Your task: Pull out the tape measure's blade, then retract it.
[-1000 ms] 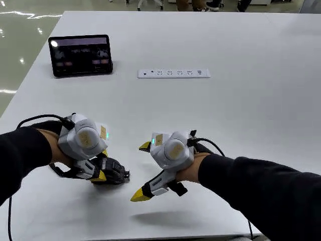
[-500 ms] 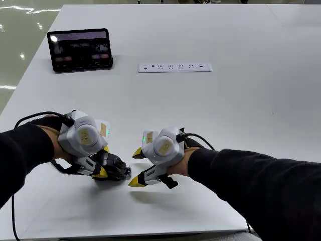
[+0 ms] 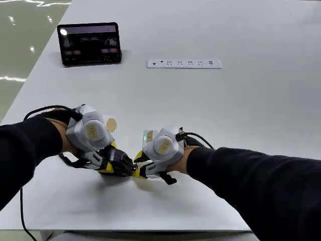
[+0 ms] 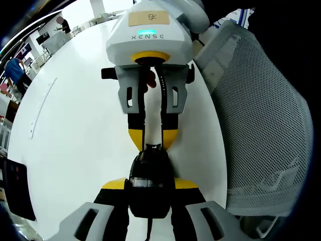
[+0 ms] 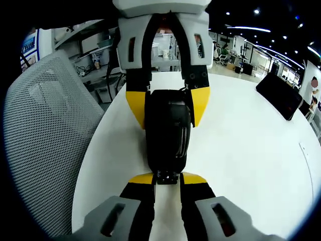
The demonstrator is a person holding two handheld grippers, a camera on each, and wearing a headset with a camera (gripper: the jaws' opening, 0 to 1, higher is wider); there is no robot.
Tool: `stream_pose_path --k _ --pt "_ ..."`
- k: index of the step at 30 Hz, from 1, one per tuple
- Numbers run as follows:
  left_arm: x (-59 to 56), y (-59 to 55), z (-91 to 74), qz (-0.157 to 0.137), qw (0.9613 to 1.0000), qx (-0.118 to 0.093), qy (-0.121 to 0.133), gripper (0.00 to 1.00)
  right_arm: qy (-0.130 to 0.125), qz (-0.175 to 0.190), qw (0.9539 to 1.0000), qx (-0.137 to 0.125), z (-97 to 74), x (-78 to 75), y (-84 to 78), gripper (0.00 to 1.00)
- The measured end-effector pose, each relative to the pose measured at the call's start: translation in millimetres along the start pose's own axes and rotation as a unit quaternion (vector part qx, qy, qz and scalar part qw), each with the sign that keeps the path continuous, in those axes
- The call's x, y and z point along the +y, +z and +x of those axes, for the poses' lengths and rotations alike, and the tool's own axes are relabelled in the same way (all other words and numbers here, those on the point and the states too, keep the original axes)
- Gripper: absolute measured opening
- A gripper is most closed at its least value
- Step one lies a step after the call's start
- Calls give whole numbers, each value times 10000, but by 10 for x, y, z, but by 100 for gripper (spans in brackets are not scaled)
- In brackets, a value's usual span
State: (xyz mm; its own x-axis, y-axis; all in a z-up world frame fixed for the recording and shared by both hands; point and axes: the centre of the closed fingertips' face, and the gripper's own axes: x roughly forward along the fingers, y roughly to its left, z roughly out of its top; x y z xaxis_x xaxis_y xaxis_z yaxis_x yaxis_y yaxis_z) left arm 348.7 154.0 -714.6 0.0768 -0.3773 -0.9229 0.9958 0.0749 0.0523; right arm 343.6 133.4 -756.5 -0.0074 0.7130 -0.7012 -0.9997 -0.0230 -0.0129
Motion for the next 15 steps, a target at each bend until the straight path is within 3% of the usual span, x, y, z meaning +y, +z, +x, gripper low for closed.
stream_pose_path --k 8,10,15 --pt "-1 7 7 -29 10000 -19 -12 28 3 -168 9998 59 1 -6 -19 14" --pt "2 5 10 -42 10000 -22 -7 28 28 106 9999 81 1 0 -30 13" --pt "4 0 8 -97 10000 -17 7 28 -71 61 9999 -53 -5 6 -30 10"
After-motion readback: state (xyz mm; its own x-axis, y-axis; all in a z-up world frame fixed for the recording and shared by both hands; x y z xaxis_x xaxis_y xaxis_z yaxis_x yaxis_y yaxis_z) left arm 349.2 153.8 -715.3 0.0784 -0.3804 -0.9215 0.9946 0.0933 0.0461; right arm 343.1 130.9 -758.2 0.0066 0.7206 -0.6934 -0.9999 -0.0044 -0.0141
